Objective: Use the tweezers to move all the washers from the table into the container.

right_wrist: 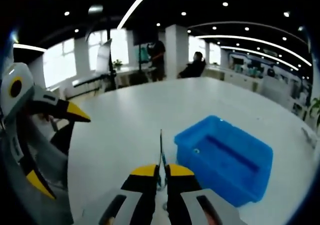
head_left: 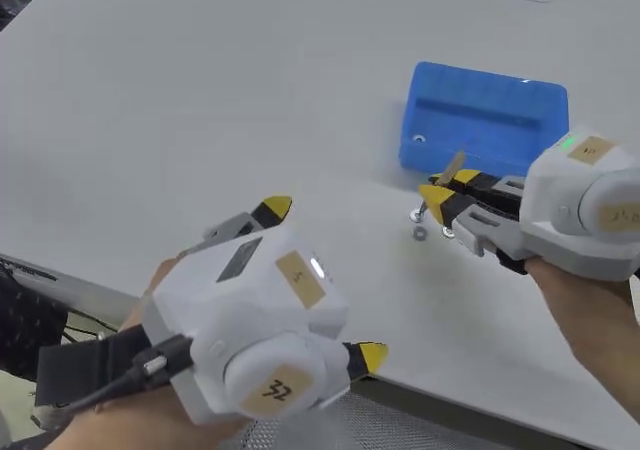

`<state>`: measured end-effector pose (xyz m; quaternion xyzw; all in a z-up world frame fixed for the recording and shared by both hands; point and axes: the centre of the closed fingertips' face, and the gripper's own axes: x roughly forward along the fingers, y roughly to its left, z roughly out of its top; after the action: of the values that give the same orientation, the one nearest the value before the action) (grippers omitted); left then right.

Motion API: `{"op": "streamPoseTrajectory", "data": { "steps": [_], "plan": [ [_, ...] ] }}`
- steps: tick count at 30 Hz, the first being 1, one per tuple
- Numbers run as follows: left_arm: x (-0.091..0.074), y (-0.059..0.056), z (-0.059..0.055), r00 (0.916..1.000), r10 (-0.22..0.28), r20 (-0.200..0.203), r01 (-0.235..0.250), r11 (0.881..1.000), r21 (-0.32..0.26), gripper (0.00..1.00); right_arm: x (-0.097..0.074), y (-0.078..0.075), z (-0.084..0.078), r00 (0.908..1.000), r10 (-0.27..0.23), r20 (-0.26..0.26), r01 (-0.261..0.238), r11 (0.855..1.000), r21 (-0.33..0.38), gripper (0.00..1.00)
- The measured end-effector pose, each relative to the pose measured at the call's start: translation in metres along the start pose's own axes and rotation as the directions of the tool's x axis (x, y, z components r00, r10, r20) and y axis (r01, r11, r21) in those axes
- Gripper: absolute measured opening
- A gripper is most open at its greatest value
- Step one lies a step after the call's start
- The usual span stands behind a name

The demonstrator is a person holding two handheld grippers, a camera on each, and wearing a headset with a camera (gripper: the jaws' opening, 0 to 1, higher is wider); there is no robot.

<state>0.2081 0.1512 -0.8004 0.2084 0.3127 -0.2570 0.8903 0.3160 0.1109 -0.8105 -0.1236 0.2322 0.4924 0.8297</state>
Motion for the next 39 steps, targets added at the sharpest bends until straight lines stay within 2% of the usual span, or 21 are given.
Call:
{"op": "streamPoseTrajectory", "data": {
  "steps": [4,6,10,15,23,31,32,39],
  "plan": [
    [0.0,0.0,0.0,1.0,0.001,0.0,-0.001,1.0,0.001,0.92,0.0,-0.001,0.001,1.0,-0.001,-0.008,0.001,1.0,0.01,0.03],
    [-0.001,0.001,0.003,0.9998,0.007,0.018,-0.007,1.0,-0.001,0.93,0.001,-0.002,0.002,0.9998,0.002,-0.021,-0.001,1.0,0.021,0.03],
    [-0.001,0.002,0.003,0.9998,0.007,0.019,-0.007,1.0,-0.006,0.94,0.0,-0.002,0.004,0.9999,0.006,-0.015,-0.005,0.999,0.039,0.03],
    [-0.001,0.002,0.003,0.9998,0.005,0.021,-0.005,1.0,-0.01,0.94,-0.006,-0.001,0.013,0.9998,0.017,0.008,-0.017,0.997,0.069,0.03],
    [0.0,0.0,0.003,0.9999,0.0,0.015,0.0,1.0,-0.005,0.93,-0.021,-0.006,0.036,0.999,-0.001,0.045,-0.002,0.999,0.053,0.03],
    [0.001,-0.001,0.0,1.0,-0.009,0.001,0.009,1.0,0.0,0.93,-0.029,-0.022,0.064,0.9943,-0.043,0.098,0.04,0.999,0.026,0.03],
    [0.001,-0.001,0.0,1.0,-0.009,0.002,0.009,1.0,-0.001,0.94,-0.026,-0.029,0.064,0.9936,-0.048,0.103,0.046,0.999,0.025,0.03],
    [0.001,-0.001,-0.001,1.0,-0.01,-0.002,0.01,1.0,0.0,0.93,-0.019,-0.05,0.07,0.9893,-0.096,0.11,0.094,0.995,0.015,0.03]
  ]
}}
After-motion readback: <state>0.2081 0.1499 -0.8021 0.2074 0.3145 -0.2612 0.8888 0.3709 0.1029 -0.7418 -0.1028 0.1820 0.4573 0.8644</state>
